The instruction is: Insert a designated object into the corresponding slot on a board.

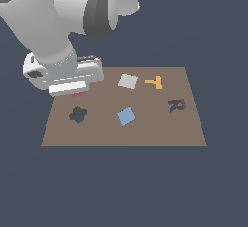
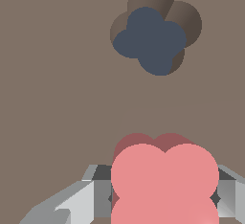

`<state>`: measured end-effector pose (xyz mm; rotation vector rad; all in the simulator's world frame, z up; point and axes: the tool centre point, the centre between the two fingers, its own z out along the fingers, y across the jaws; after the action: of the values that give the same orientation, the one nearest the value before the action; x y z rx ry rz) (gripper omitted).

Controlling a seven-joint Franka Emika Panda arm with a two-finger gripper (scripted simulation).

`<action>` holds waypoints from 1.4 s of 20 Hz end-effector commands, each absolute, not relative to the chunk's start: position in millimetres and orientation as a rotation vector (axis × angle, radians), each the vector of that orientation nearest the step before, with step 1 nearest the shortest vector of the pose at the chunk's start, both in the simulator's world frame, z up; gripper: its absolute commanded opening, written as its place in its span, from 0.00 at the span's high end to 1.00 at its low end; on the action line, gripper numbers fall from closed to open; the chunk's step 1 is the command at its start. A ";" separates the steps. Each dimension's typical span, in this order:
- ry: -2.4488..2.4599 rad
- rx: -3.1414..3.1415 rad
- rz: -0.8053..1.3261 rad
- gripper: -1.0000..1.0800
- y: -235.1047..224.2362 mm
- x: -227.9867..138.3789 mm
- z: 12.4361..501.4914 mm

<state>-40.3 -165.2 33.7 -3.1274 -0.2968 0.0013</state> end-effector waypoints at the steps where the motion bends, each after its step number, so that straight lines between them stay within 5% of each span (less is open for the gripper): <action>1: -0.371 -3.120 0.000 1.00 -167.1 -35.8 34.4; 28: -1.619 -2.693 0.000 1.00 -157.5 44.2 40.1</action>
<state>41.2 -159.2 39.6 -2.7199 -1.5730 0.0007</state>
